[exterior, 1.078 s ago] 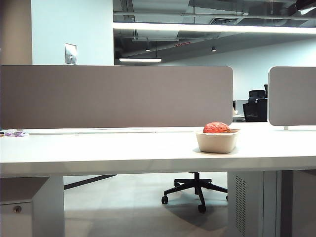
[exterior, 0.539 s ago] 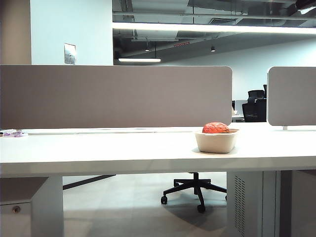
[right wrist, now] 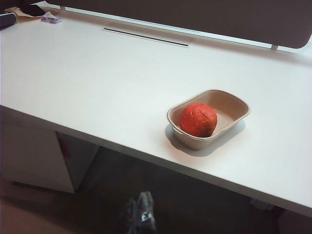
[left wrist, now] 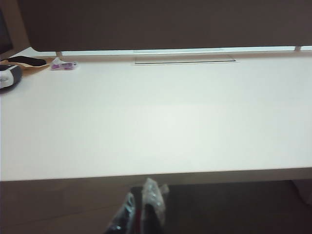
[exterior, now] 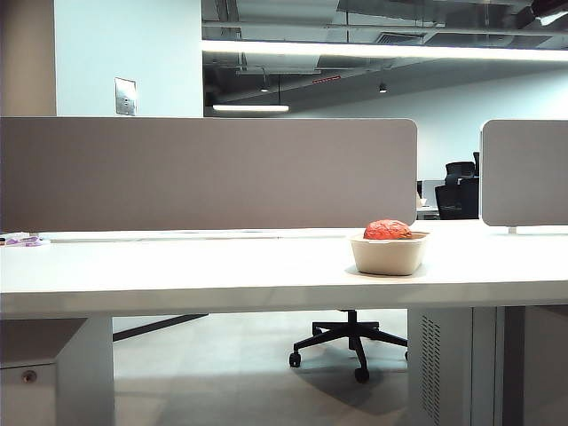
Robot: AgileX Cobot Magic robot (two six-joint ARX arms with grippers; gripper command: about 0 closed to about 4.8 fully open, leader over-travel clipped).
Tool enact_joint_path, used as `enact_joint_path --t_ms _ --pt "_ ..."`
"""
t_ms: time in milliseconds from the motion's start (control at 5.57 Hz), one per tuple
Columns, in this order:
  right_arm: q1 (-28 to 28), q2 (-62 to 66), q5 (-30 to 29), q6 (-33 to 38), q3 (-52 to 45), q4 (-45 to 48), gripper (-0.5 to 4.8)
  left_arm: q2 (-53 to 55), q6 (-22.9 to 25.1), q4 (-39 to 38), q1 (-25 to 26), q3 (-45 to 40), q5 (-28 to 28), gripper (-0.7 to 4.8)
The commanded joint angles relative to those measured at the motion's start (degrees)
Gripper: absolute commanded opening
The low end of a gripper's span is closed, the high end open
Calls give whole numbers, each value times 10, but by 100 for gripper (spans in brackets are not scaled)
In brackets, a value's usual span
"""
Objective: Pick up the orange and place it into the paper lunchbox.
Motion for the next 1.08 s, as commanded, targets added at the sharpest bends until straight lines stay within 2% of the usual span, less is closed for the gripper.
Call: enact_joint_path --t_ms 180,539,719,898,1078 --pt "0 0 0 0 1 7 3 -2 0 2 0 -1 -2 19" --pt "-1 0 13 0 0 9 3 -2 0 2 0 -1 -2 19" --pt "-20 -16 111 0 -21 17 3 -2 0 3 0 -1 -2 19" --pt "-49 -30 152 0 -50 52 3 -2 0 2 0 -1 -2 19" --pt "-105 -47 139 0 -95 114 3 -2 0 2 0 -1 -2 19"
